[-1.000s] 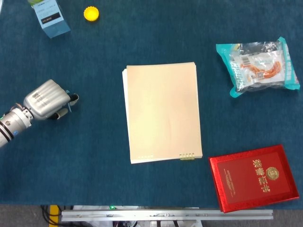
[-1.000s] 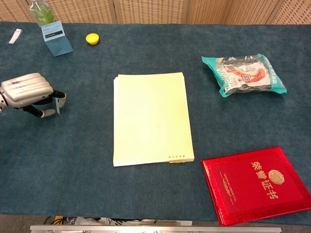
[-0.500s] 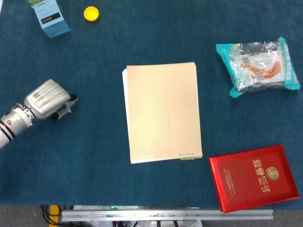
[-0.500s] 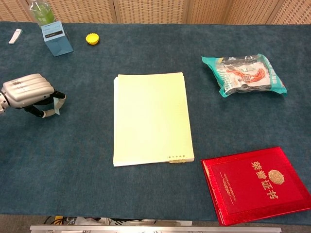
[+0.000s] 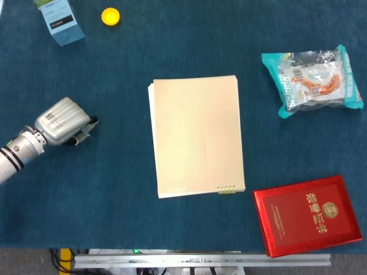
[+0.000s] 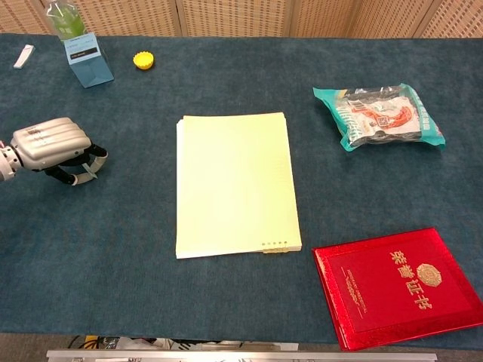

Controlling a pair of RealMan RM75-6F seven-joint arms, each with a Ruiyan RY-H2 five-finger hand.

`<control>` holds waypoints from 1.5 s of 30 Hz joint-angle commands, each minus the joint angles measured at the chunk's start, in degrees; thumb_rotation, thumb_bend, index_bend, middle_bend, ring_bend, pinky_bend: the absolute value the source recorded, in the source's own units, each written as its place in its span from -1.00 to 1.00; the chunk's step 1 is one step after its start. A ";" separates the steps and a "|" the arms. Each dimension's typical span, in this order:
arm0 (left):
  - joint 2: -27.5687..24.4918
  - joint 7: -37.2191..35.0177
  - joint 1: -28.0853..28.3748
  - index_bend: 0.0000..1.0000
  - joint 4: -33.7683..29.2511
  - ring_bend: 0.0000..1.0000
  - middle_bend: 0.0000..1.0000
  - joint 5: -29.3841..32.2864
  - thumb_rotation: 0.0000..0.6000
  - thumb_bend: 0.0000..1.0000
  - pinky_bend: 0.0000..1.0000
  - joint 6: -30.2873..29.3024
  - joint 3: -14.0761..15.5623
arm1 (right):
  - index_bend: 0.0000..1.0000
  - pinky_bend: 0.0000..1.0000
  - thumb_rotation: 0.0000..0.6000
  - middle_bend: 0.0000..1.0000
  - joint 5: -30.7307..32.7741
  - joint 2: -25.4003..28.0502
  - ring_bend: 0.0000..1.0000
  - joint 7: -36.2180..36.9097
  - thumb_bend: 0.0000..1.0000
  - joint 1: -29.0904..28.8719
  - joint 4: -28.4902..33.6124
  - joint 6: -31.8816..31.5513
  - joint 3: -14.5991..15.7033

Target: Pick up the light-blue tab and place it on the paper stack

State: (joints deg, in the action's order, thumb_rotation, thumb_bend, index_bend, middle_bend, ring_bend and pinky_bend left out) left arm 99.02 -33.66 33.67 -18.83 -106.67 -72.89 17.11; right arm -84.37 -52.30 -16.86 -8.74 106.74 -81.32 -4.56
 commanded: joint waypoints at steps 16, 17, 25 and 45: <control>-1.01 0.78 0.59 0.18 -2.66 0.86 0.90 0.91 1.00 -0.29 0.56 -1.90 -0.93 | -0.67 -0.07 1.00 -0.24 -0.51 0.09 -0.33 1.73 -0.75 0.37 -1.10 -0.49 0.04; -1.31 0.88 0.67 0.18 -3.10 0.86 0.90 0.89 1.00 -0.29 0.56 -2.66 -1.05 | -0.67 -0.07 1.00 -0.24 -0.53 0.07 -0.33 1.77 -0.75 0.35 -1.11 -0.49 0.01; -5.33 1.96 2.55 0.17 -12.16 0.86 0.90 -0.39 1.00 -0.29 0.56 -8.55 -1.60 | -0.67 -0.07 1.00 -0.24 -0.58 -0.44 -0.33 1.92 -0.75 -0.66 -1.44 0.80 -0.29; -8.74 9.92 12.53 0.17 -34.25 0.86 0.90 -5.11 1.00 -0.29 0.56 -3.95 -3.48 | -0.67 -0.07 1.00 -0.24 0.21 -0.41 -0.32 -0.37 -0.75 -2.46 0.36 2.68 -0.94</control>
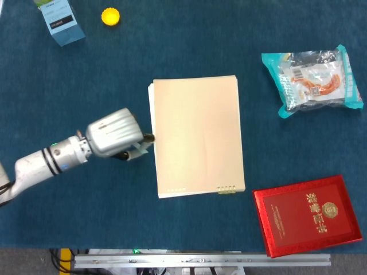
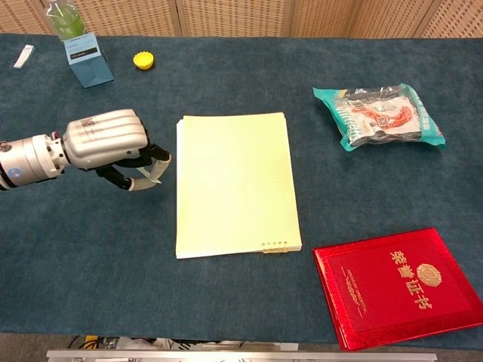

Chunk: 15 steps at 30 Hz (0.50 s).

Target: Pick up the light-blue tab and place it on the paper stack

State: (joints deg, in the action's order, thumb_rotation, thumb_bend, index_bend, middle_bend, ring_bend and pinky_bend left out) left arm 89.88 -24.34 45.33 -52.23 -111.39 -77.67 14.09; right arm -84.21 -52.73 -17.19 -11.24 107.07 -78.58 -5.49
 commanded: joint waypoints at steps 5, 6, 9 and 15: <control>2.75 0.94 2.33 0.17 -1.56 0.86 0.90 0.29 1.00 -0.29 0.56 3.37 -1.65 | -0.67 -0.07 1.00 -0.24 0.34 0.06 -0.32 -0.22 -0.75 0.06 0.11 -0.16 -0.03; 3.27 1.06 2.52 0.17 -1.47 0.86 0.90 0.56 1.00 -0.29 0.56 4.09 -1.82 | -0.67 -0.07 1.00 -0.24 0.39 0.04 -0.32 -0.21 -0.75 0.07 0.11 -0.15 -0.01; 4.95 1.81 3.36 0.17 -0.72 0.86 0.90 0.90 1.00 -0.29 0.56 6.02 -2.24 | -0.67 -0.07 1.00 -0.24 0.40 0.00 -0.32 -0.08 -0.75 0.12 0.00 -0.16 0.10; 6.56 2.07 4.51 0.16 -0.13 0.86 0.90 1.01 1.00 -0.29 0.56 7.38 -2.57 | -0.67 -0.07 1.00 -0.24 0.68 0.21 -0.32 0.47 -0.75 0.42 -0.33 -0.53 0.13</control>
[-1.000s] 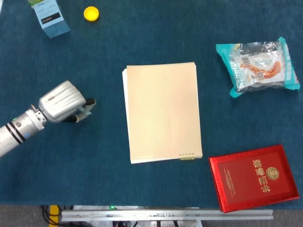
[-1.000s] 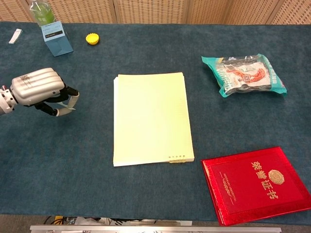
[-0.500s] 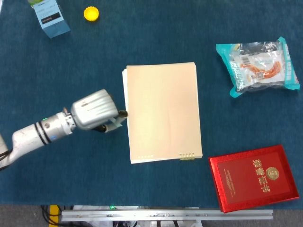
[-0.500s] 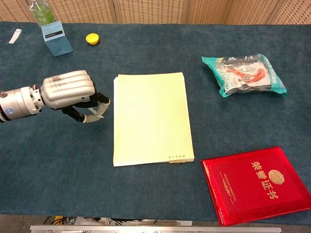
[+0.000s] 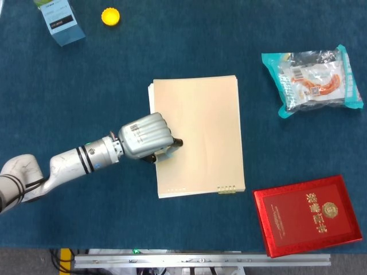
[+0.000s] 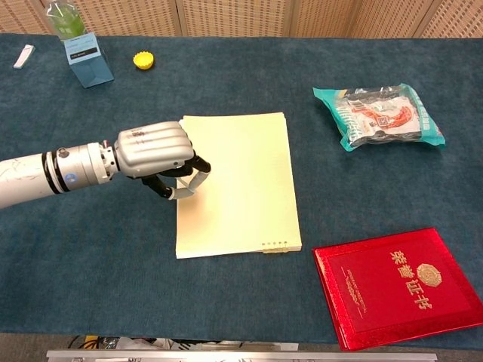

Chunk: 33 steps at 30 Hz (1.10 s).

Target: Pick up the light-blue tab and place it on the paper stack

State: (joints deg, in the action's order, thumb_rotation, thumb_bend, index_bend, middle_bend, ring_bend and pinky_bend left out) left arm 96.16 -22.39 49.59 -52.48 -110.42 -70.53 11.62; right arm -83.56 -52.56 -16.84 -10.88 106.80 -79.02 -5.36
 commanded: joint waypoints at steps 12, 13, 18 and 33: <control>4.18 0.39 2.65 0.16 0.95 0.86 0.90 1.07 1.00 -0.29 0.56 3.95 -0.99 | -0.67 -0.07 1.00 -0.24 0.05 1.26 -0.32 1.56 -0.75 0.97 -0.16 -1.26 0.12; 4.62 0.18 2.86 0.16 1.23 0.86 0.90 1.22 1.00 -0.29 0.56 4.25 -1.07 | -0.67 -0.07 1.00 -0.24 0.06 1.41 -0.32 1.69 -0.75 1.13 -0.18 -1.46 0.15; 6.31 -0.27 3.41 0.16 2.74 0.86 0.89 1.60 1.00 -0.29 0.56 5.13 -1.04 | -0.67 -0.07 1.00 -0.24 0.09 1.62 -0.32 2.18 -0.75 1.61 -0.38 -1.90 0.32; 7.19 -1.92 2.55 0.09 5.18 0.86 0.89 4.00 1.00 -0.29 0.56 6.58 -0.42 | -0.67 -0.07 1.00 -0.24 -0.47 1.84 -0.32 2.74 -0.75 1.93 -0.38 -2.33 0.39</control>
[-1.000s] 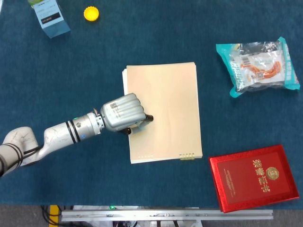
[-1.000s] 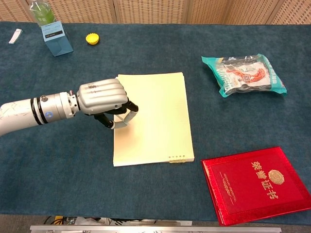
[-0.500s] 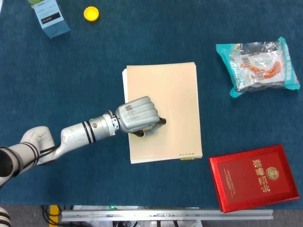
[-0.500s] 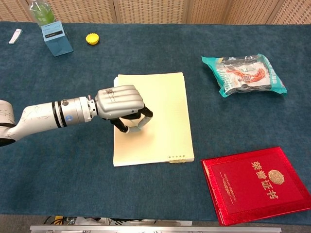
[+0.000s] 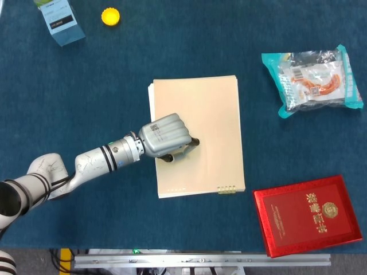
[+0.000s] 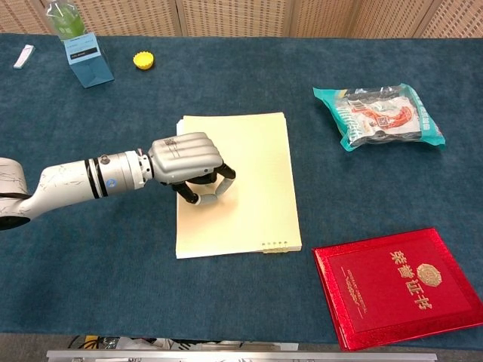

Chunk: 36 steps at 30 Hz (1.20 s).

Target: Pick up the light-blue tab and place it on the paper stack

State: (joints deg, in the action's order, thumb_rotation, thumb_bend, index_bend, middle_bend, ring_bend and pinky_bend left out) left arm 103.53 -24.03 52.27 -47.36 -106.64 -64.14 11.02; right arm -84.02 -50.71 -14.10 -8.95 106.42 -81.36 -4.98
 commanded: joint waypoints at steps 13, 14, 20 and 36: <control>-2.04 -3.88 -1.04 0.00 -0.95 0.86 0.88 2.50 1.00 -0.29 0.56 0.94 0.30 | -0.67 -0.07 1.00 -0.24 -0.08 0.02 -0.31 -0.09 -0.75 0.16 0.13 -0.09 0.02; -2.17 -4.03 -1.07 -0.01 -1.01 0.86 0.88 2.65 1.00 -0.29 0.56 1.06 0.28 | -0.67 -0.07 1.00 -0.24 -0.09 0.02 -0.31 -0.09 -0.75 0.17 0.14 -0.10 0.02; -2.88 -5.53 -1.34 -0.15 -1.70 0.86 0.87 3.76 1.00 -0.29 0.56 1.70 -0.03 | -0.67 -0.07 1.00 -0.24 -0.08 0.16 -0.31 -0.18 -0.75 0.34 0.32 -0.28 0.04; -6.21 -4.23 -2.55 -0.16 -3.79 0.85 0.86 4.86 1.00 -0.29 0.56 0.82 -0.60 | -0.67 -0.07 1.00 -0.24 -0.68 0.31 -0.31 -0.47 -0.75 0.48 0.85 -0.47 0.14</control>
State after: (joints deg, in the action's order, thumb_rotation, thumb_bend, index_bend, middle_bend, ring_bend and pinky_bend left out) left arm 97.81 -29.07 49.94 -50.76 -101.70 -62.91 10.47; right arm -84.68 -50.40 -14.58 -8.48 107.27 -81.83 -4.85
